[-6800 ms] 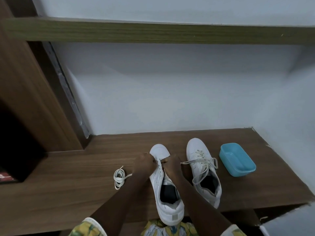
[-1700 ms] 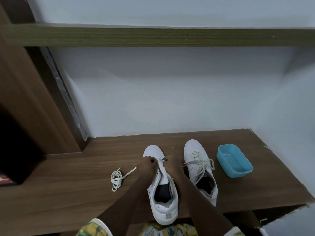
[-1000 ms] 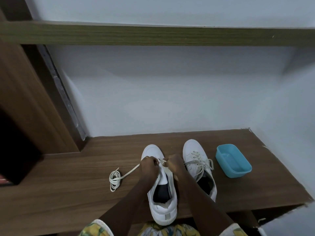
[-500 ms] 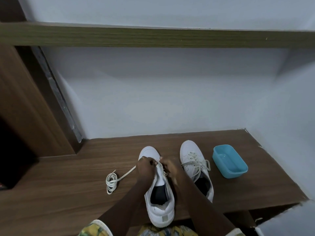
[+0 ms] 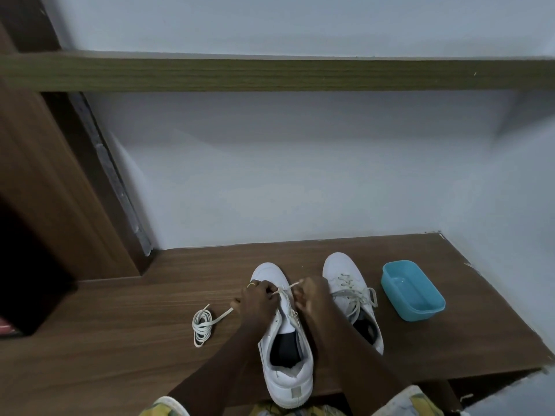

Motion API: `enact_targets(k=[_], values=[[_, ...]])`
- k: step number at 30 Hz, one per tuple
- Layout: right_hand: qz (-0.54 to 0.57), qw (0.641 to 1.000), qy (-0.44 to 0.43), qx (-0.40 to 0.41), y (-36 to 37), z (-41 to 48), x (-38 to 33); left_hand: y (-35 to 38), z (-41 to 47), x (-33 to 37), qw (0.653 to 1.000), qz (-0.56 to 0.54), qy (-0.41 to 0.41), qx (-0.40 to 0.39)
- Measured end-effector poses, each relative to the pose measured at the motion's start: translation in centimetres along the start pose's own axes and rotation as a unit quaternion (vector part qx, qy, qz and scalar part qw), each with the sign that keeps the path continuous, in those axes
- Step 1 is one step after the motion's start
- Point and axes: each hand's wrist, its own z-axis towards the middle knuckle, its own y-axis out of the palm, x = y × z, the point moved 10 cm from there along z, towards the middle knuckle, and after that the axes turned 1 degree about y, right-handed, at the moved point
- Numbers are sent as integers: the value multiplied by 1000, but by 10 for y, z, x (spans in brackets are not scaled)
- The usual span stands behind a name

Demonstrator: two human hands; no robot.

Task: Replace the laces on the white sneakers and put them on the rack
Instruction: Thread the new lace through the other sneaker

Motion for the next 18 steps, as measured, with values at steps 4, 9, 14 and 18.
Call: enact_targets(k=[4,9,14,18], values=[[143,988,-6,51,-36,3,-30,-2,2,-3,1000,-12,-16,-13],[122,986,-80,82,-85,9,-75,-6,1,2,1000,2,-4,-21],[-167,937,-139,274,-141,-14,-113,-8,-1,5,999,31,11,-20],[-62,958,-128,248,-173,-4,-128,-6,3,5,999,28,34,-32]])
